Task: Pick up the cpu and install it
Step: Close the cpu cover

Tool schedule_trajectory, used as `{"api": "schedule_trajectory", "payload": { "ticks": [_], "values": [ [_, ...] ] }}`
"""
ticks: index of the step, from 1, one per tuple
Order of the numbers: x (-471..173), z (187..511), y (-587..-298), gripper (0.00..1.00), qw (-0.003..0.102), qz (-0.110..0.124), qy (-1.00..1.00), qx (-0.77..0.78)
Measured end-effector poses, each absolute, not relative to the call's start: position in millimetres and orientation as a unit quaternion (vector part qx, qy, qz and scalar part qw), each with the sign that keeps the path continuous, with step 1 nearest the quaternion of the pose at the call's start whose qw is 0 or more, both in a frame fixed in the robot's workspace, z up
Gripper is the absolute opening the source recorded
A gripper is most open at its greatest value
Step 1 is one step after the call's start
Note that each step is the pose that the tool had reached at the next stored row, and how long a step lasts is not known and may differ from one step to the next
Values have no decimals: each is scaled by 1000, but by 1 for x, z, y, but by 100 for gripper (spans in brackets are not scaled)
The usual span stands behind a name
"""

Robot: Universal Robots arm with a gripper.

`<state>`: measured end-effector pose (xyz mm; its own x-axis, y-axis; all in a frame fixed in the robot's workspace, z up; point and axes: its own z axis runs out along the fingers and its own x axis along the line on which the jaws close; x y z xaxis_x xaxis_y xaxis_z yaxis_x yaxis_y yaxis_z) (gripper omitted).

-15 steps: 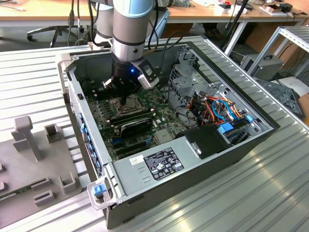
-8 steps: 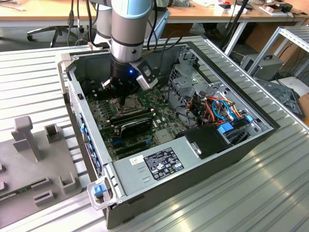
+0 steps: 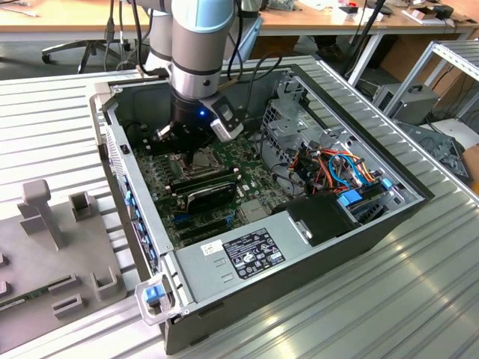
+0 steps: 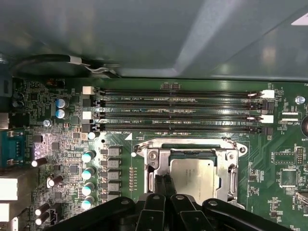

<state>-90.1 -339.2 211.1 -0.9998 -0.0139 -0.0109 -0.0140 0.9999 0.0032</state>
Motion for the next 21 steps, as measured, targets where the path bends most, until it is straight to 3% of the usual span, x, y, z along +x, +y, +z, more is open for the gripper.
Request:
{"api": "schedule_trajectory", "payload": {
  "ticks": [21],
  "values": [
    [-90,203,-339,11,5,1,1000,-7]
  ]
}}
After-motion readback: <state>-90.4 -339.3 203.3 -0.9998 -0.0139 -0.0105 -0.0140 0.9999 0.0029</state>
